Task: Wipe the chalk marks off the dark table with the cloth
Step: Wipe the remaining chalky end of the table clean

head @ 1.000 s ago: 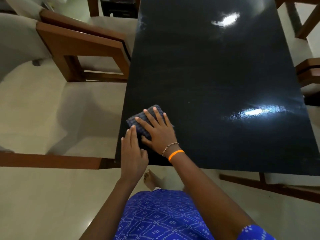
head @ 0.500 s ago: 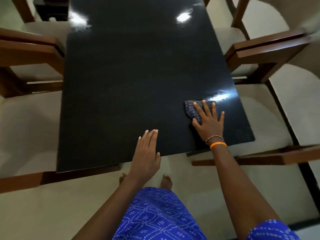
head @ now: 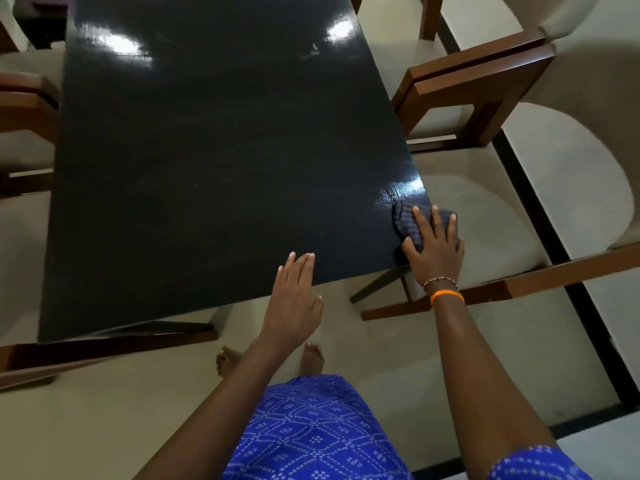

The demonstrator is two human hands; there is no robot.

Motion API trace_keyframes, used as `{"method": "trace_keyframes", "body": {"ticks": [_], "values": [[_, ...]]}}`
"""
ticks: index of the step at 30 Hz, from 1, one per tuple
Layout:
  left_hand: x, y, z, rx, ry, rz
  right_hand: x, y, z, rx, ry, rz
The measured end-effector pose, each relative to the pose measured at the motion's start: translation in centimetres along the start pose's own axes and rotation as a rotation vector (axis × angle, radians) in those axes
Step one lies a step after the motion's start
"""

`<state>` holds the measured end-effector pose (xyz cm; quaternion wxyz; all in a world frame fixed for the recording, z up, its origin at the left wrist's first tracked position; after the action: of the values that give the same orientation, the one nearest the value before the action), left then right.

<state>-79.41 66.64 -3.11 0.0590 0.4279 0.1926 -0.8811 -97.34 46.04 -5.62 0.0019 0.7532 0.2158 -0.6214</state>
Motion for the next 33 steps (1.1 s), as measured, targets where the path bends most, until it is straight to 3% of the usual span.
{"method": "trace_keyframes", "body": {"ticks": [5, 9, 14, 18, 25, 33], "values": [[0.2, 0.1, -0.2, -0.061, -0.144, 0.039, 1.6, -2.1, -2.0, 0.072, 0.073, 0.004], [-0.6, 0.3, -0.4, -0.13, -0.436, 0.048, 3.7, -4.4, -7.2, -0.132, 0.007, -0.071], [-1.8, -1.1, -3.0, -0.368, -0.932, 0.093, 7.3, -8.2, -14.1, -0.407, -0.067, -0.215], [-3.1, -3.8, -6.0, -0.482, -0.972, 0.134, 8.8, -9.6, -18.2, -0.52, -0.144, -0.306], [-2.9, -8.9, -11.6, -0.711, -1.1, -0.042, 10.9, -11.8, -24.3, -0.726, -0.258, -0.469], [-5.1, -15.6, -18.4, -0.834, -1.267, 0.228, 13.8, -15.1, -31.8, -0.795, -0.423, -0.344]]}}
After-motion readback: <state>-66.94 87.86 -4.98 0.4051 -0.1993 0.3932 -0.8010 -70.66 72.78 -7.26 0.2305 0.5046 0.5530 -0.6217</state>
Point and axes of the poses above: each hand's wrist, its own y-axis towards the middle knuckle, its own x-axis out of the palm, z = x × y, the point moved 7 cm from there along y, towards the middle knuckle, and after that the axes turned 10 degrees about -z, right-handed, at the moved point
